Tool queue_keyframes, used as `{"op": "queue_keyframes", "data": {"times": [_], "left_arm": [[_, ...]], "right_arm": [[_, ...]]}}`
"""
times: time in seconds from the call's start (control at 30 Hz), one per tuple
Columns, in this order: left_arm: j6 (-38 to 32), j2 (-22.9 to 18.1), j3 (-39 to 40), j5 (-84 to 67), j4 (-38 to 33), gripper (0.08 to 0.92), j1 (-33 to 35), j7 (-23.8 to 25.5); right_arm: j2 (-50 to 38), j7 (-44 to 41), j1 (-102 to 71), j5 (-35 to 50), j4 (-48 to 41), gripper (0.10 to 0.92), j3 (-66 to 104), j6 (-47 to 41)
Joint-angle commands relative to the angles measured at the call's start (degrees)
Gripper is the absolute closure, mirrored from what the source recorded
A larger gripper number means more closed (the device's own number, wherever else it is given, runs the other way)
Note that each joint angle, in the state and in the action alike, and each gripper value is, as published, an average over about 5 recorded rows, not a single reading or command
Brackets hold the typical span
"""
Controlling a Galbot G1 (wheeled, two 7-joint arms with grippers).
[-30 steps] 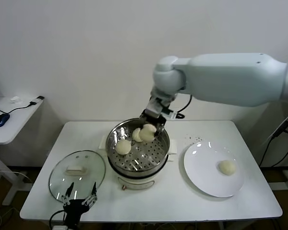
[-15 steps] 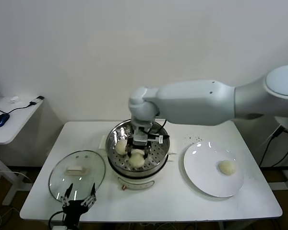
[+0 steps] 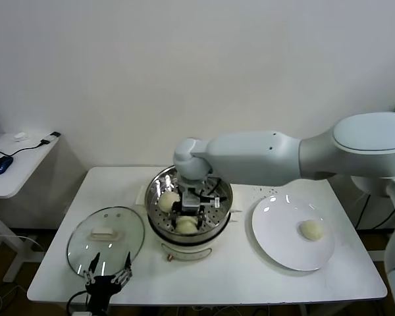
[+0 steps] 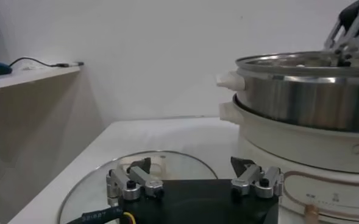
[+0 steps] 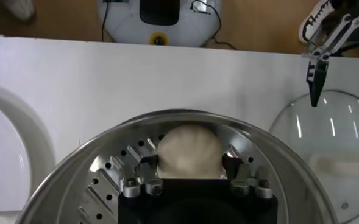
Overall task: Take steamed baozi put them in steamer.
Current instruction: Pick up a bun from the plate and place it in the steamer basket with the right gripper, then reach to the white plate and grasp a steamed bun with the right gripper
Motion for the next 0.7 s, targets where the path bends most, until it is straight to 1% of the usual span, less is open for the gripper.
{"op": "queue_keyframes", "data": {"times": [0.03,0.23,0.33,0.4,0.47,0.57,0.6,0.7], "left_arm": [[-0.05,-0.09,0.12,0.20,-0.14,0.177,0.03,0.03],[-0.05,-0.26,0.43,0.60,-0.20,0.177,-0.15,0.10],[-0.03,-0.23,0.45,0.59,-0.27,0.177,-0.28,0.13],[-0.04,-0.17,0.46,0.55,-0.21,0.177,-0.47,0.13],[-0.06,-0.07,0.48,0.45,-0.15,0.177,-0.68,0.13],[-0.14,0.09,0.49,0.25,-0.04,0.177,-0.99,0.13],[-0.15,0.14,0.49,0.18,0.02,0.177,-1.09,0.14],[-0.11,0.16,0.54,0.08,0.12,0.177,-1.30,0.16]], "right_arm": [[-0.01,-0.52,2.66,2.79,-1.61,0.208,0.65,2.20],[-3.34,-4.62,11.19,12.50,-2.70,0.203,0.17,3.02],[-6.88,-4.81,15.05,16.98,-4.35,0.202,-0.95,2.50],[-10.22,-3.57,17.68,19.79,-5.46,0.203,-3.38,0.22],[-14.13,-1.57,20.77,24.45,-5.45,0.203,-8.00,-5.87],[-20.49,0.93,24.87,31.23,-3.91,0.203,-15.18,-18.45],[-22.69,1.10,25.54,32.26,-3.39,0.203,-16.78,-22.18],[-28.35,0.89,25.21,32.41,-2.53,0.203,-19.49,-29.15]]}}
